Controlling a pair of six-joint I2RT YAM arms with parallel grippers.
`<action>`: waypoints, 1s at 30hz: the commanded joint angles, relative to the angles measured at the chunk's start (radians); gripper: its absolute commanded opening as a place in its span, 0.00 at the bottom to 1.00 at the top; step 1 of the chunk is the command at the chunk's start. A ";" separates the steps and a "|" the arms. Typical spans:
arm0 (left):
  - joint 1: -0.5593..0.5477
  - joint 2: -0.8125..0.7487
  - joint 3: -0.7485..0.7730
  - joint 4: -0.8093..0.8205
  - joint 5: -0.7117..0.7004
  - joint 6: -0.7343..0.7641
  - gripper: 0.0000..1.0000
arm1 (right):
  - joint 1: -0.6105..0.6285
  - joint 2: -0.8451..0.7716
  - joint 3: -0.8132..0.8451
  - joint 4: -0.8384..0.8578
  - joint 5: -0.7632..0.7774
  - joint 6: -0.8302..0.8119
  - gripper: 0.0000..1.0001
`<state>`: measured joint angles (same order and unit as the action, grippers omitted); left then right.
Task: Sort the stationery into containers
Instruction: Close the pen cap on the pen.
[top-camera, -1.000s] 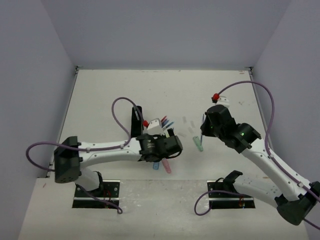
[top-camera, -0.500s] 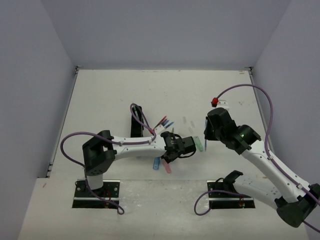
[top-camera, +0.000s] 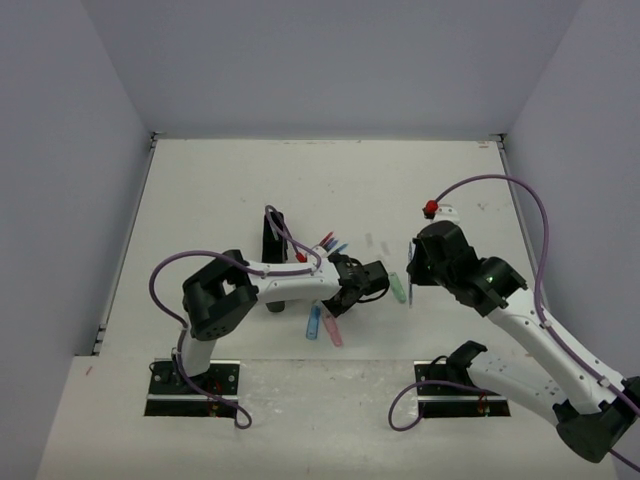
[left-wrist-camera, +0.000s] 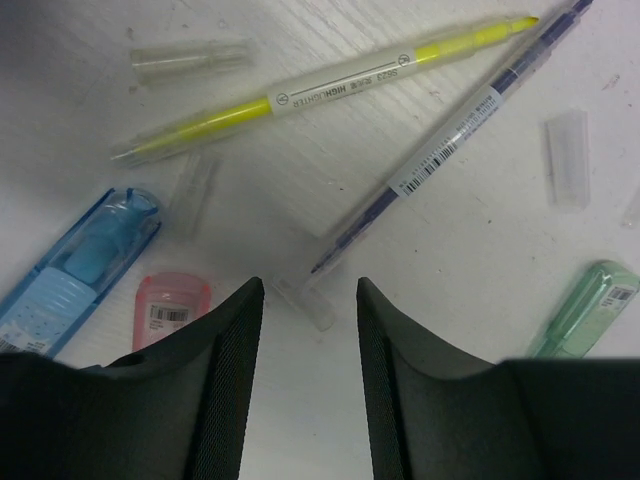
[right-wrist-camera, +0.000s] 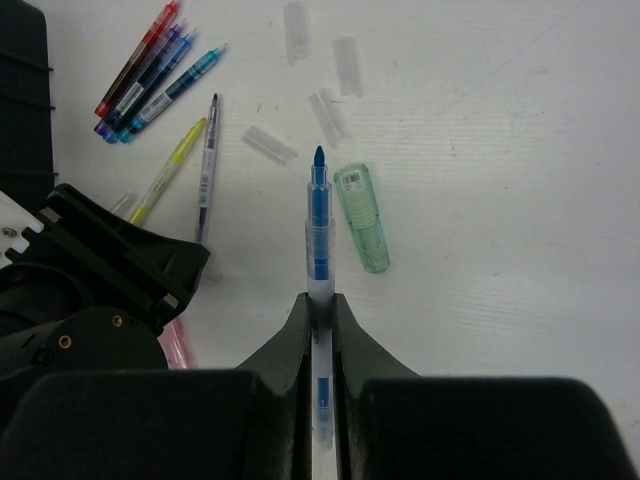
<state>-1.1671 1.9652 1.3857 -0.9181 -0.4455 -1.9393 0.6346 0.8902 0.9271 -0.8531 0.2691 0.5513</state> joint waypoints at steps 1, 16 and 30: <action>-0.001 0.020 0.035 0.006 0.008 0.008 0.40 | -0.003 -0.006 -0.007 0.030 -0.005 -0.017 0.00; -0.008 0.077 0.063 -0.054 0.069 0.005 0.29 | -0.003 -0.026 -0.006 0.035 -0.011 -0.022 0.00; -0.022 0.038 -0.022 -0.005 0.108 0.060 0.00 | -0.003 -0.039 0.009 0.036 -0.033 -0.015 0.00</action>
<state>-1.1794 2.0131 1.4151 -0.9153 -0.3687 -1.9069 0.6346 0.8669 0.9249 -0.8440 0.2584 0.5449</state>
